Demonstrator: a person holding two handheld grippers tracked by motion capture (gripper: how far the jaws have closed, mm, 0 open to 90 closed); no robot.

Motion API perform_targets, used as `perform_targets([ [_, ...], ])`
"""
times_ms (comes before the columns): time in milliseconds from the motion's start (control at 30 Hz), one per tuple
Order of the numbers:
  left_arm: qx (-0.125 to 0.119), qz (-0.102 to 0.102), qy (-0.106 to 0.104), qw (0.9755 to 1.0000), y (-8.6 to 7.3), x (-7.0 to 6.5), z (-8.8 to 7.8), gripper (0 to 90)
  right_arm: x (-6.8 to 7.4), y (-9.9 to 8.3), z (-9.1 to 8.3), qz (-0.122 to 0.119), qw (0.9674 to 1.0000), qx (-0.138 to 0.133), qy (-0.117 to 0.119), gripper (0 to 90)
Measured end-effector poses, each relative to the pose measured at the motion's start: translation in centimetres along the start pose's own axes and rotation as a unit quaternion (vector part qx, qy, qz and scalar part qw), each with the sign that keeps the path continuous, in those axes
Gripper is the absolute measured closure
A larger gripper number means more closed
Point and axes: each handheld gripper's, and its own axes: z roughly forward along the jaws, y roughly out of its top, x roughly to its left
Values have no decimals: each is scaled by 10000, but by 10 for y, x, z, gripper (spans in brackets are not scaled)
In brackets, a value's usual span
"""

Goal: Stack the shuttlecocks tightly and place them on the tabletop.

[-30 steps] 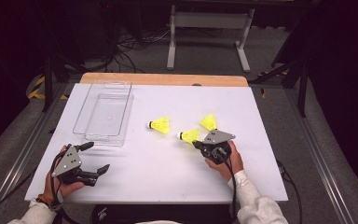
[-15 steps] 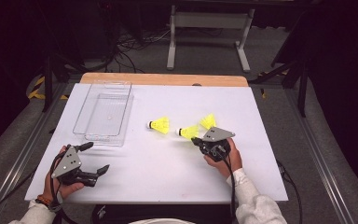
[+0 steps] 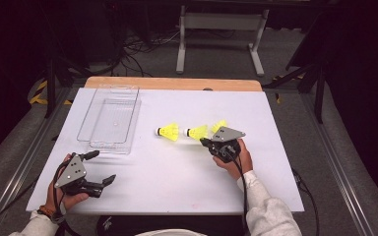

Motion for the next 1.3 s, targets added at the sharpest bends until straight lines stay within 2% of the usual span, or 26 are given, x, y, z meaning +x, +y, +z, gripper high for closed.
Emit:
perform_targets([
  [167,6,-8,19,10000,-1,1,-2,52,-4,3,6,-15,10000,-22,47,900],
  [367,24,48,22,10000,0,1,-1,51,-3,7,14,-90,9998,9,154,900],
  [733,22,27,24,10000,0,2,-1,51,-3,11,31,-84,9995,70,284,900],
  [1300,50,28,0,10000,-1,2,0,51,3,16,55,-156,9984,189,507,900],
])
